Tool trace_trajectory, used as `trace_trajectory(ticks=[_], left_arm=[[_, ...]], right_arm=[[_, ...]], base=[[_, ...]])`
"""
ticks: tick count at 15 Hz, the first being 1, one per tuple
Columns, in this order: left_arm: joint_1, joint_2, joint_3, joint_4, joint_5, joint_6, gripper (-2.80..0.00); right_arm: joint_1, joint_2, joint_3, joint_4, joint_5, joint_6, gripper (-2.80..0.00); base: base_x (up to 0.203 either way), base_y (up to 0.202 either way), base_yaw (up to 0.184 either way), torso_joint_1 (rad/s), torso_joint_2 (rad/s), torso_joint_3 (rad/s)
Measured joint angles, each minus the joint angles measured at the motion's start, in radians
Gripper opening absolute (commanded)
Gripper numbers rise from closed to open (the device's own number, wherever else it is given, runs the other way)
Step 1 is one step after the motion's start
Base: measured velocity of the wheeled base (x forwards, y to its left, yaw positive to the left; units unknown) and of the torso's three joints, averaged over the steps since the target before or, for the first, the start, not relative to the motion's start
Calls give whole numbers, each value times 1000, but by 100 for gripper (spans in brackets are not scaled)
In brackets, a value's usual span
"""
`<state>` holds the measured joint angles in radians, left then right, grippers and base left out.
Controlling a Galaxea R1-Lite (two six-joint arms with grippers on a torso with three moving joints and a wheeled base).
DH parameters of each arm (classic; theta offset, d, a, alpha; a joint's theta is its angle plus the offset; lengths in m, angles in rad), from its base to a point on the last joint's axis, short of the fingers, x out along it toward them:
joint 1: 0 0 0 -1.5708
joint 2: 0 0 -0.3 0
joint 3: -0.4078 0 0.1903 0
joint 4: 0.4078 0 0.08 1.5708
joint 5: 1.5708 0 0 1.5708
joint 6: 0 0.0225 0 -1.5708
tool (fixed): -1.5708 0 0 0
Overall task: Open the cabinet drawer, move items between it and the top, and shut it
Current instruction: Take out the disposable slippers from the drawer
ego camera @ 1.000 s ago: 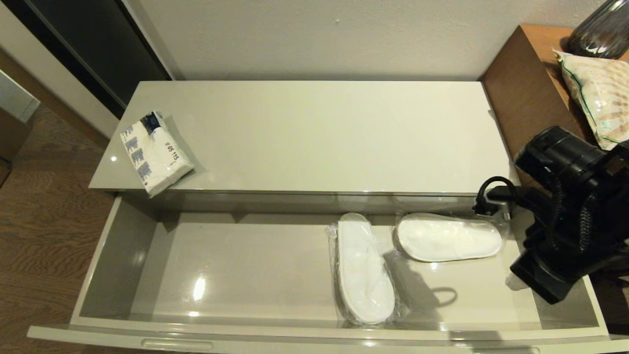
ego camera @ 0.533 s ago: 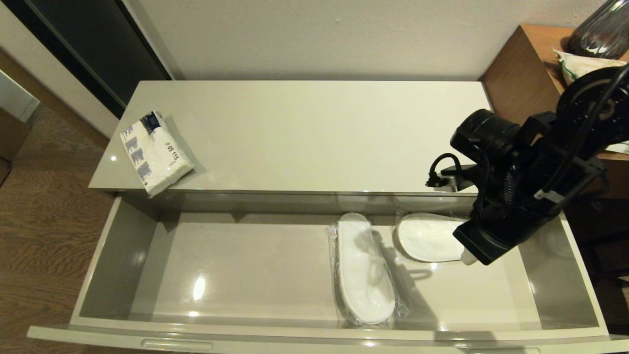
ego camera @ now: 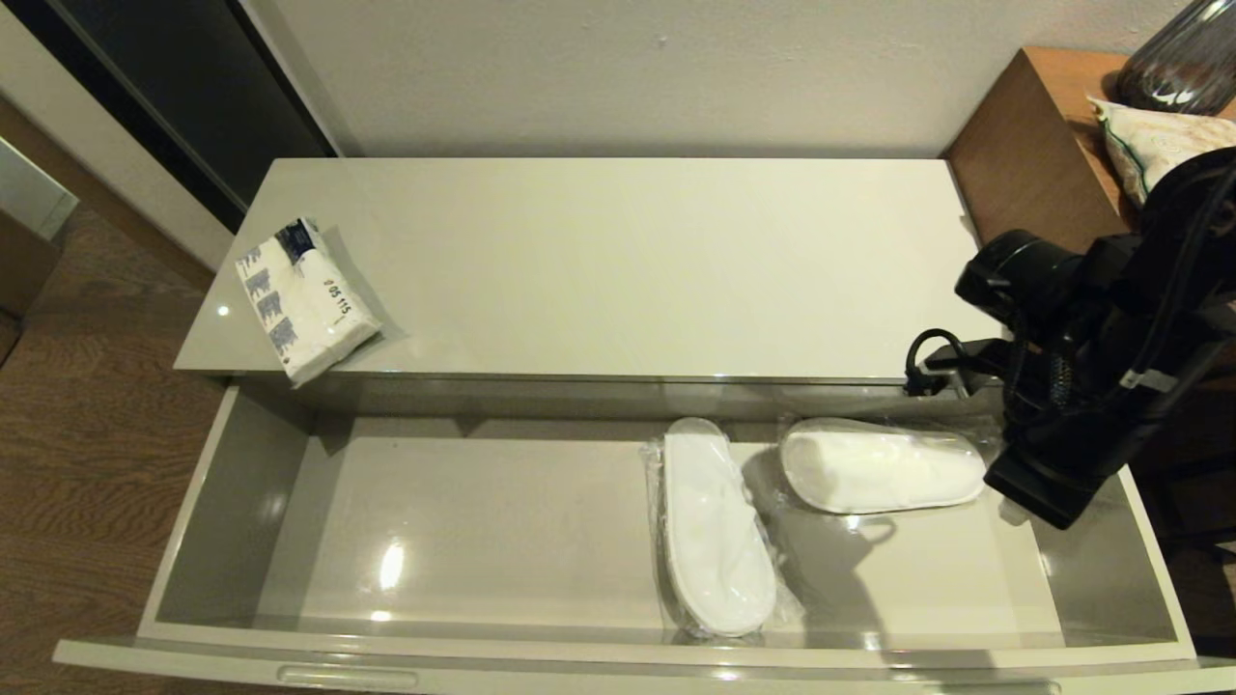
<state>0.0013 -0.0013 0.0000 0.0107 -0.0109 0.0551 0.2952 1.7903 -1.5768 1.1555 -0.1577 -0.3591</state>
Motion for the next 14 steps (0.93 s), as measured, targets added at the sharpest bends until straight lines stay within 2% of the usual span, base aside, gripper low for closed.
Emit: trace_trajectory(ticks=[1,3,6,7,10,12,14], left_arm=[[0,0,0,0,0,0,-280],[0,0,0,0,0,0,-280],[0,0,0,0,0,0,-280],[0,0,0,0,0,0,-280],[1,0,0,0,0,0,-280],[-1,0,0,0,0,0,-280],[0,0,0,0,0,0,-280]], right_arm=[[-13,-11,3,-1,0,-51,-280],[-23,-16,-30,-10,1,-69,-280],[-4,-8,-130,25,14,-57,-280],[10,1,-148,19,19,-24,-280],[92,61,-241,0,27,176,-280],[176,112,-315,-7,26,311,-280],[267,155,-346,-17,20,481,-280]], base=[[0,0,0,0,0,0],[0,0,0,0,0,0],[0,0,0,0,0,0],[0,0,0,0,0,0],[0,0,0,0,0,0],[0,0,0,0,0,0],[0,0,0,0,0,0]])
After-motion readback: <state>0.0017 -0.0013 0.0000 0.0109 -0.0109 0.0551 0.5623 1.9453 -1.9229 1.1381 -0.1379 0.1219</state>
